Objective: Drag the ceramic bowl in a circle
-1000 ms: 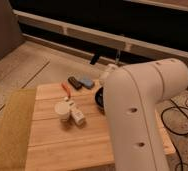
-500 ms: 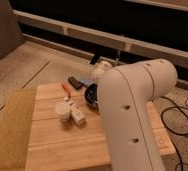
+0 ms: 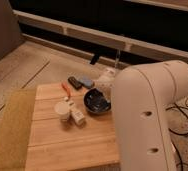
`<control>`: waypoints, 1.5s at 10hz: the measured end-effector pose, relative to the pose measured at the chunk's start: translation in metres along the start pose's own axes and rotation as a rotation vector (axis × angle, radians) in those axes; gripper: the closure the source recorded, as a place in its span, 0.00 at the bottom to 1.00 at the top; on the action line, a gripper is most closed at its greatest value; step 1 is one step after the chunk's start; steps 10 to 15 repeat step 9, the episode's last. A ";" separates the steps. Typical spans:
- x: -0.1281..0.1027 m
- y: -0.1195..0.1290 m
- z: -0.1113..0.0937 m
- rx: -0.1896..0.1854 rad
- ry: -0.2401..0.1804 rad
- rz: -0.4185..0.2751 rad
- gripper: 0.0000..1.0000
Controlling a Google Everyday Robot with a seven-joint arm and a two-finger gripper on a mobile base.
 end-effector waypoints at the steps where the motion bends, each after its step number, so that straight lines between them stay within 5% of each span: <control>1: 0.001 -0.002 0.000 0.000 -0.001 0.004 0.45; 4: 0.004 -0.003 0.005 -0.003 0.005 0.007 0.20; 8: 0.001 0.005 0.005 -0.035 -0.009 -0.004 0.20; 15: 0.000 0.005 0.004 -0.037 -0.011 -0.003 0.20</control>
